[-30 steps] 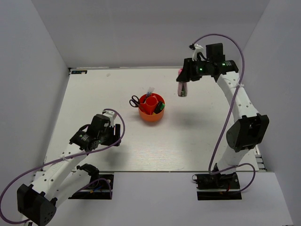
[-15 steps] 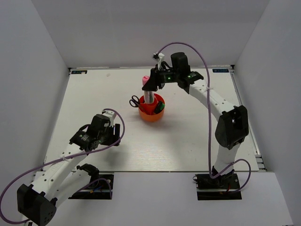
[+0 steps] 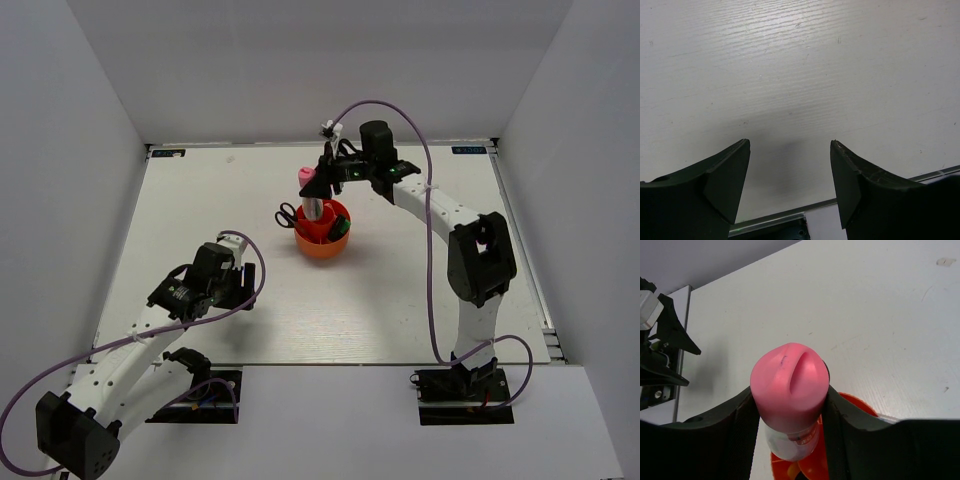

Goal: Sort the stationery into containers
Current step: Place the stationery in the storage box.

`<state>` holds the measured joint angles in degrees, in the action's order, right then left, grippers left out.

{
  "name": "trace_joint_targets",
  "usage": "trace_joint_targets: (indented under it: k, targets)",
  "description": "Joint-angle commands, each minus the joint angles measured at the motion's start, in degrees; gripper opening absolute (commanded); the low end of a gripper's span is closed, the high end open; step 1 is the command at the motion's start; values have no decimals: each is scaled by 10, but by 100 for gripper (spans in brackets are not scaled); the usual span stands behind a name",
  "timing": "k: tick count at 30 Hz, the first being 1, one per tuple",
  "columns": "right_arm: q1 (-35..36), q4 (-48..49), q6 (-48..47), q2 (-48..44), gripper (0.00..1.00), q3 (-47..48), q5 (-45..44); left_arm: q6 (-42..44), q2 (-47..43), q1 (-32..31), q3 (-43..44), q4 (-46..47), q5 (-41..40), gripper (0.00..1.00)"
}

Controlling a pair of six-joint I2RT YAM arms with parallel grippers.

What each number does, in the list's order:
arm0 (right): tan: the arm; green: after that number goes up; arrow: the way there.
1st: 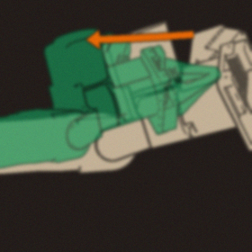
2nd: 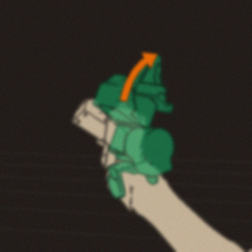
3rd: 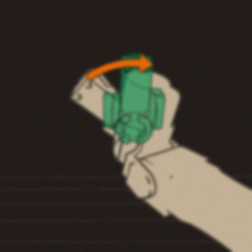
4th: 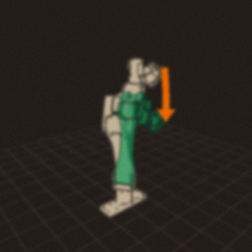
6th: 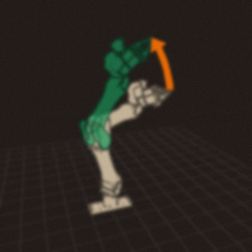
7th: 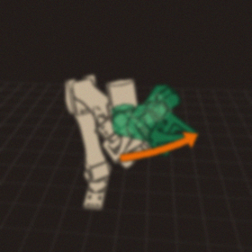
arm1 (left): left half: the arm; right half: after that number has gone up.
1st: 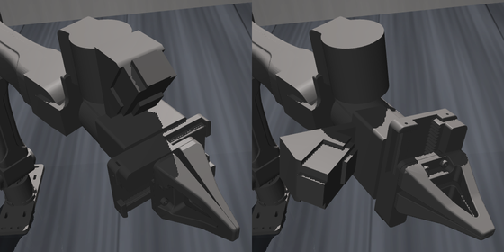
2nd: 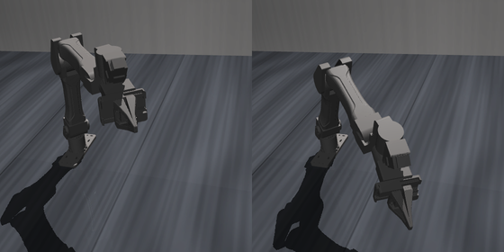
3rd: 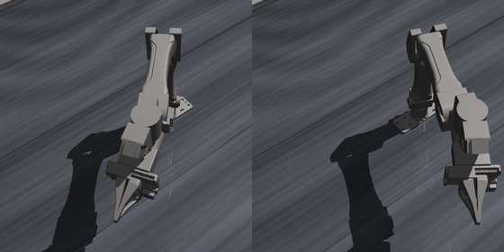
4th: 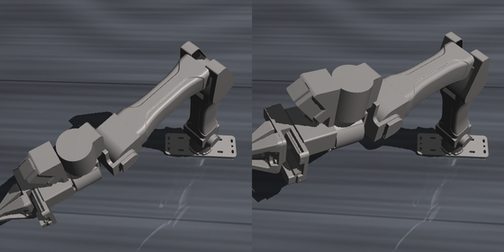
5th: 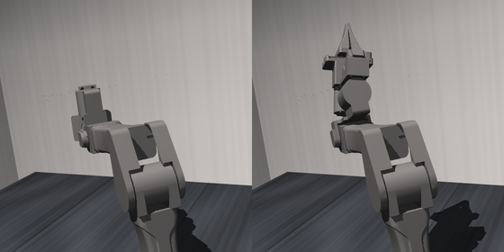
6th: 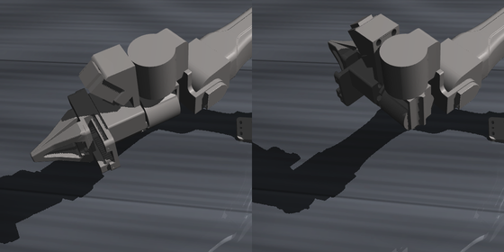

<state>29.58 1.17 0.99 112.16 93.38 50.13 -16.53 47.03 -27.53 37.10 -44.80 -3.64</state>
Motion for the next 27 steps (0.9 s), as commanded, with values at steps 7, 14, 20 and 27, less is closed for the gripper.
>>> trace_joint_targets:
  k: [7,14,20,27]
  targets:
    - [-15,45,-75,-5,0,-14,14,5,0,2,0,2,-2,76]
    - [-30,31,-88,-8,0,-28,11,5,3,1,0,2,-1,76]
    - [-37,32,-97,-4,0,-29,3,4,4,1,-1,2,-3,76]
    - [-35,29,-96,-5,0,-36,1,5,4,2,-1,2,-5,76]
